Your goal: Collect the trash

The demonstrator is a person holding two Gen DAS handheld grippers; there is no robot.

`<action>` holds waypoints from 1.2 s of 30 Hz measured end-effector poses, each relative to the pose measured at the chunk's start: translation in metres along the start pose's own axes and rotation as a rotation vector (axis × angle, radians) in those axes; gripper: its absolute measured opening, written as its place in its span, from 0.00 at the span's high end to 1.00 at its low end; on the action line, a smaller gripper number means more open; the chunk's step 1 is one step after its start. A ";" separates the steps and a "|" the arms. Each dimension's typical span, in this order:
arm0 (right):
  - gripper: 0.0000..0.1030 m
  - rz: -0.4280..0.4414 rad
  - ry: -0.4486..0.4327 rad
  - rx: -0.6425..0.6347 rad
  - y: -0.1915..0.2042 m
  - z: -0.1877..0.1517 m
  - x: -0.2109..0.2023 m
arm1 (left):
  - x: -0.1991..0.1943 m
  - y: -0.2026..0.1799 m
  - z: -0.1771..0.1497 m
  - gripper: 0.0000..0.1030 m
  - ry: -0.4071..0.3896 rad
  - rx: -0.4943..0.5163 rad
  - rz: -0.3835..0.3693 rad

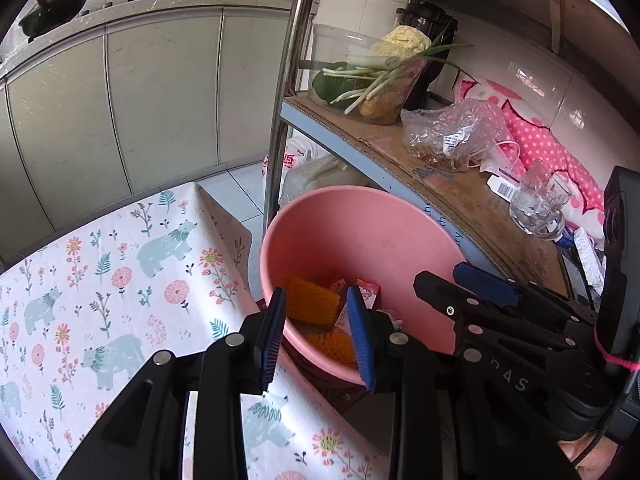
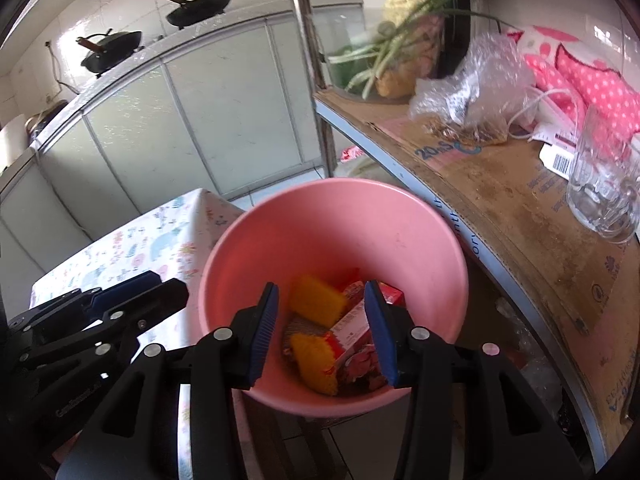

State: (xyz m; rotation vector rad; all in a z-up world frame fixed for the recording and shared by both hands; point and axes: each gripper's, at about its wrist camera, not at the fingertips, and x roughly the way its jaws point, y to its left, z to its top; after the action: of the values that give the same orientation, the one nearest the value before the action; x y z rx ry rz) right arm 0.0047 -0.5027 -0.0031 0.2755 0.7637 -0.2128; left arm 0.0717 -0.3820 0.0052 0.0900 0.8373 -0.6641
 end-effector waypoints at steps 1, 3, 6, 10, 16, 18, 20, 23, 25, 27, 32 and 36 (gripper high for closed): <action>0.50 0.012 -0.003 -0.008 0.004 -0.002 -0.006 | -0.005 0.000 -0.001 0.70 -0.005 -0.002 0.003; 0.48 0.017 -0.011 -0.023 0.010 -0.005 -0.013 | -0.015 0.001 -0.004 0.67 -0.009 -0.003 0.013; 0.48 0.043 -0.021 -0.033 0.019 -0.010 -0.023 | -0.033 0.007 -0.010 0.55 -0.025 -0.012 0.035; 0.48 0.076 -0.023 -0.064 0.038 -0.018 -0.033 | -0.056 0.020 -0.019 0.54 -0.033 -0.035 0.063; 0.48 0.117 -0.017 -0.109 0.061 -0.028 -0.041 | -0.084 0.040 -0.034 0.53 -0.047 -0.071 0.111; 0.48 0.127 -0.015 -0.117 0.068 -0.032 -0.043 | -0.092 0.046 -0.039 0.53 -0.048 -0.078 0.127; 0.48 0.137 -0.012 -0.128 0.076 -0.035 -0.046 | -0.099 0.051 -0.044 0.53 -0.051 -0.084 0.139; 0.48 0.146 -0.009 -0.147 0.085 -0.040 -0.049 | -0.107 0.057 -0.049 0.53 -0.053 -0.096 0.148; 0.48 0.150 -0.008 -0.156 0.090 -0.042 -0.051 | -0.112 0.060 -0.053 0.53 -0.054 -0.105 0.152; 0.48 0.155 -0.008 -0.165 0.095 -0.044 -0.054 | -0.115 0.062 -0.056 0.53 -0.057 -0.110 0.154; 0.48 0.160 -0.012 -0.183 0.102 -0.047 -0.059 | -0.124 0.069 -0.062 0.53 -0.062 -0.126 0.165; 0.48 0.156 -0.024 -0.199 0.110 -0.050 -0.065 | -0.130 0.072 -0.066 0.53 -0.066 -0.134 0.169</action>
State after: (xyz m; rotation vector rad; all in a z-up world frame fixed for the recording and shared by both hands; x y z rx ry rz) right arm -0.0420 -0.3769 0.0266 0.1423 0.7298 0.0078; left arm 0.0077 -0.2370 0.0403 0.0169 0.7986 -0.4487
